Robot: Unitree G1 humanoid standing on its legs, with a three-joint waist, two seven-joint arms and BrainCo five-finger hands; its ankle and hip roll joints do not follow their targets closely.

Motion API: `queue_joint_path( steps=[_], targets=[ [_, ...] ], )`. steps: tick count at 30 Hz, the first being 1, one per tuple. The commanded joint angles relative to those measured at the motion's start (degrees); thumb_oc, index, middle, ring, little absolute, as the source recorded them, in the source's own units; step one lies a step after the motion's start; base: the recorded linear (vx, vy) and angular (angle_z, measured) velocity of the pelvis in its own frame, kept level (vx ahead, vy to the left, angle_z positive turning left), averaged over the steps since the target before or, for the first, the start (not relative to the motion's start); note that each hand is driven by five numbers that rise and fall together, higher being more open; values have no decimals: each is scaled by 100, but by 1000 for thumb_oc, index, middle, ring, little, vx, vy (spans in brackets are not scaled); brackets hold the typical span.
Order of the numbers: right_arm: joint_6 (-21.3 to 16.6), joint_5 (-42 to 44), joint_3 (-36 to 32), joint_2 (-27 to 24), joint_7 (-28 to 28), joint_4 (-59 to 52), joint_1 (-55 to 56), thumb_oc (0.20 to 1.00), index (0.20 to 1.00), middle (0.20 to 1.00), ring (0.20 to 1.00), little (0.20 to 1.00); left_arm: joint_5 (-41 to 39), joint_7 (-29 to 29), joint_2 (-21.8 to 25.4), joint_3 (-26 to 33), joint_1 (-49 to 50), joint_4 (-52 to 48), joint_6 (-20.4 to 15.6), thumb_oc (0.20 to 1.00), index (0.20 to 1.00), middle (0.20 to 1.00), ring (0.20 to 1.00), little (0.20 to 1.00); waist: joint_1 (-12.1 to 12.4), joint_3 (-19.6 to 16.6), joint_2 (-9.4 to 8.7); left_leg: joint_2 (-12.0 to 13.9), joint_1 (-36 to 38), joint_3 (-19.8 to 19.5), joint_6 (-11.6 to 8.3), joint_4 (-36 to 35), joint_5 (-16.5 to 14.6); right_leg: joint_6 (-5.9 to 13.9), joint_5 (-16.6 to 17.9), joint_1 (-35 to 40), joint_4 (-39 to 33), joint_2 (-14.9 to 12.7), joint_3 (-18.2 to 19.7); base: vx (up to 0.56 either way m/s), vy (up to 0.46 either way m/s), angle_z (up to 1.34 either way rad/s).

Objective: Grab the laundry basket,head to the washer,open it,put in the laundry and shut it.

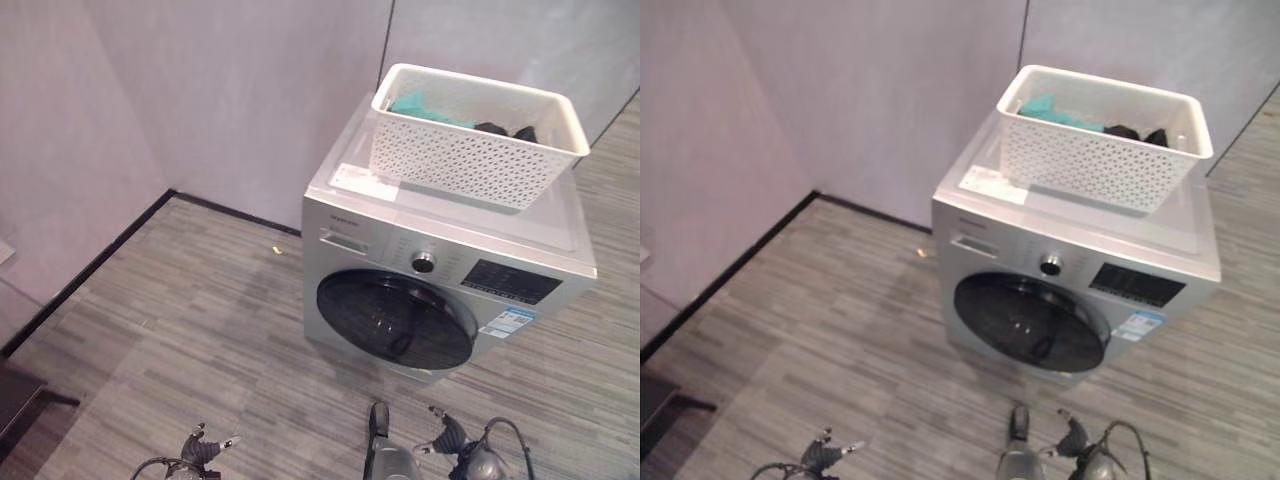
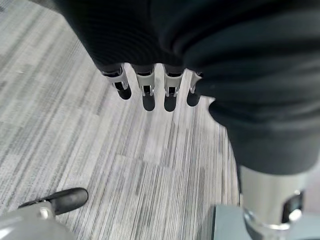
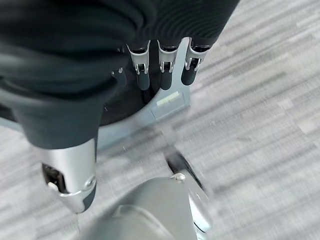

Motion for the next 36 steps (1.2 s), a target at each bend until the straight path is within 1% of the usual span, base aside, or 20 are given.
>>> queue_joint_path(
  steps=[1, 4, 5, 7, 9, 11, 12, 15, 17, 19, 20, 21, 24, 29, 30, 34, 36],
  targets=[
    [-54, 130, -466, -518, -548, -503, -330, 1000, 1000, 1000, 1000, 1000, 241, -24, -36, 19, -243, 19, -197, 1000, 1000, 1000, 1000, 1000, 122, -6, -109, -326, -230, -267, 201, -66, -148, -96, 673, 983, -1739, -290, -106, -62, -149, 37],
    [-110, 121, -701, -708, -726, -731, -446, 1000, 1000, 1000, 1000, 1000, 221, -48, -51, 108, -87, 74, -217, 1000, 1000, 1000, 1000, 1000, 197, -140, -219, -207, -289, -142, 122, -115, -102, -49, 673, 1200, -2232, -301, -292, 3, -163, -27],
    [-134, 141, -815, -827, -802, -918, -525, 1000, 1000, 1000, 1000, 1000, 206, -98, -96, 102, -11, 109, -218, 1000, 1000, 1000, 1000, 1000, 244, -254, -261, -107, -234, -128, 42, -320, 5, -24, 672, 1369, -2491, -245, -430, 61, -122, -23],
    [-147, 230, -781, -859, -823, -874, -662, 1000, 1000, 1000, 1000, 1000, 219, -124, -140, 36, -7, 182, -210, 1000, 1000, 1000, 1000, 1000, 270, -294, -274, -39, -184, -162, -12, -461, 93, -28, 648, 1466, -2600, -199, -531, 37, -91, -2],
    [-152, 318, -652, -884, -818, -810, -857, 1000, 1000, 1000, 1000, 1000, 189, -130, -185, -80, -81, 146, -217, 1000, 1000, 1000, 1000, 1000, 301, -226, -266, 32, -234, -292, -92, -600, 231, -65, 593, 1543, -2718, -122, -656, -37, -65, 14],
    [-159, 319, -609, -896, -810, -799, -900, 1000, 1000, 1000, 1000, 1000, 182, -137, -199, -105, -85, 136, -220, 1000, 1000, 1000, 1000, 1000, 302, -230, -256, 57, -261, -329, -110, -627, 255, -69, 583, 1577, -2768, -103, -714, -26, -45, 25],
    [-161, 329, -524, -905, -811, -770, -1008, 1000, 1000, 1000, 1000, 1000, 199, -162, -227, -216, -117, 48, -220, 1000, 1000, 1000, 1000, 1000, 313, -184, -221, 80, -345, -402, -137, -640, 305, -89, 561, 1570, -2796, -74, -776, -40, -53, 32],
    [-176, 372, -452, -908, -841, -715, -1148, 1000, 1000, 1000, 1000, 1000, 199, -179, -251, -289, -140, 46, -217, 1000, 1000, 1000, 1000, 1000, 332, -129, -198, 95, -428, -454, -162, -640, 347, -108, 556, 1547, -2812, -50, -835, -42, -29, 27],
    [-180, 449, -302, -942, -917, -497, -1528, 1000, 1000, 1000, 1000, 1000, 196, -202, -248, -396, -137, 39, -231, 1000, 1000, 1000, 1000, 1000, 390, -19, -152, 115, -490, -463, -185, -640, 376, -121, 559, 1511, -2819, -32, -888, -56, -34, 21],
    [-179, 463, -249, -985, -965, -421, -1699, 1000, 1000, 1000, 1000, 1000, 187, -193, -236, -409, -153, 24, -241, 1000, 1000, 1000, 1000, 1000, 403, 41, -127, 116, -508, -467, -188, -640, 389, -126, 567, 1489, -2826, -22, -877, -80, -26, 0],
    [-187, 494, -158, -1064, -1086, -249, -2048, 1000, 1000, 1000, 1000, 1000, 134, -162, -213, -464, -178, -28, -278, 1000, 1000, 1000, 1000, 1000, 450, 162, -85, 126, -581, -454, -198, -640, 420, -122, 595, 1402, -2847, -12, -874, -113, -23, -6],
    [-184, 526, -98, -1097, -1155, -107, -2256, 1000, 1000, 1000, 1000, 1000, 111, -148, -199, -487, -201, -51, -291, 1000, 1000, 1000, 1000, 1000, 477, 205, -66, 129, -633, -448, -203, -640, 439, -121, 607, 1337, -2853, -3, -872, -113, -23, -6],
    [-157, 526, -7, -1210, -1264, 117, -2599, 1000, 1000, 1000, 1000, 1000, -5, -120, -178, -521, -248, -109, -335, 1000, 1000, 1000, 1000, 1000, 497, 283, -31, 136, -742, -428, -208, -640, 487, -125, 637, 1199, -2856, 7, -842, -73, -2, -4],
    [-133, 667, 172, -1369, -1446, 547, -3290, 1000, 1000, 1000, 1000, 1000, -185, -85, -192, -659, -382, -142, -404, 1000, 1000, 1000, 1000, 1000, 465, 446, 68, 109, -1023, -440, -220, -640, 598, -147, 692, 913, -2821, 12, -798, -88, 14, 0],
    [-130, 735, 318, -1429, -1498, 810, -3636, 1000, 1000, 1000, 1000, 1000, -273, -66, -201, -759, -465, -202, -438, 1000, 1000, 1000, 1000, 1000, 477, 544, 108, 75, -1172, -460, -219, -640, 659, -156, 722, 767, -2799, 8, -777, -96, 21, 2],
    [-133, 780, 596, -1510, -1523, 1282, -4143, 1000, 1000, 1000, 1000, 1000, -377, -40, -209, -900, -558, -365, -480, 1000, 1000, 1000, 1000, 1000, 499, 644, 162, 19, -1423, -501, -224, -640, 757, -172, 779, 554, -2779, -2, -756, -84, 17, 2],
    [-193, 912, 890, -1406, -1499, 1799, -4554, 1000, 1000, 1000, 1000, 1000, -424, -7, -234, -1063, -689, -411, -512, 1000, 1000, 1000, 1000, 1000, 535, 735, 207, -17, -1603, -524, -236, -640, 835, -179, 814, 406, -2785, -11, -750, -78, 16, -1]
  ],
)
